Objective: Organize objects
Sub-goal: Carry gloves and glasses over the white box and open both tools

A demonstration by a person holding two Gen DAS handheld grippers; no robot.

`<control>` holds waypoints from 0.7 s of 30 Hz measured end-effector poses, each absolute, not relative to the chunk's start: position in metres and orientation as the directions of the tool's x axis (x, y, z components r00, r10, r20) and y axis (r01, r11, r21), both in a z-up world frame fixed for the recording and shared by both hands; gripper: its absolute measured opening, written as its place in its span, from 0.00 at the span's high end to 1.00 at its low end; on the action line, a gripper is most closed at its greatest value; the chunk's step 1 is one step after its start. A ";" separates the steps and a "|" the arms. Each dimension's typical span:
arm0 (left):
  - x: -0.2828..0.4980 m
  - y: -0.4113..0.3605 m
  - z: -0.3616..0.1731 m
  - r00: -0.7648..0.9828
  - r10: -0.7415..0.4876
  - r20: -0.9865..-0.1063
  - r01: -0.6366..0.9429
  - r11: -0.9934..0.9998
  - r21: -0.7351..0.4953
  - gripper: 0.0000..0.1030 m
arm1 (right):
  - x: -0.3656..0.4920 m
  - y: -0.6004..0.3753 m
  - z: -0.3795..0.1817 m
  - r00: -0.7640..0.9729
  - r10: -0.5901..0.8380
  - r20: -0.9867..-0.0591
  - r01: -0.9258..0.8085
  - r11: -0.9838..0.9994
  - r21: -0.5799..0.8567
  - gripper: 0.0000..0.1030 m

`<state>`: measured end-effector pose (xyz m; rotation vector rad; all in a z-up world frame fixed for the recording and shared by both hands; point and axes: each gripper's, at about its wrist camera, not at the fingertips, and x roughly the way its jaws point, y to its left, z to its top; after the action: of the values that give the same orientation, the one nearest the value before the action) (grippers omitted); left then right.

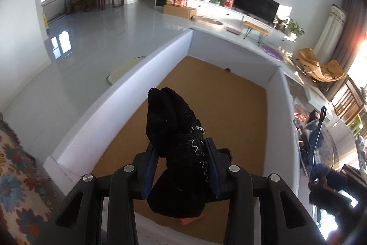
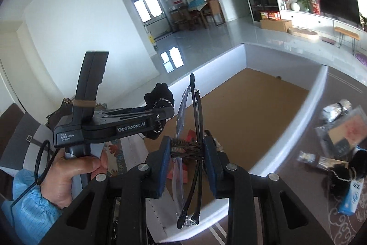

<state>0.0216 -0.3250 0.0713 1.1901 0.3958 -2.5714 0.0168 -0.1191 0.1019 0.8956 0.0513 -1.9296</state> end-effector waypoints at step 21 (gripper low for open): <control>0.054 -0.190 0.084 -0.755 0.083 -0.651 0.149 -0.944 -0.293 0.20 | 0.021 0.024 0.050 -0.587 -0.533 -0.609 0.627 -0.775 0.073 0.08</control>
<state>0.0540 -0.1904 0.0843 1.0868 0.5153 -2.8634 0.0213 0.0237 0.0502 0.8268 0.1962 -2.3257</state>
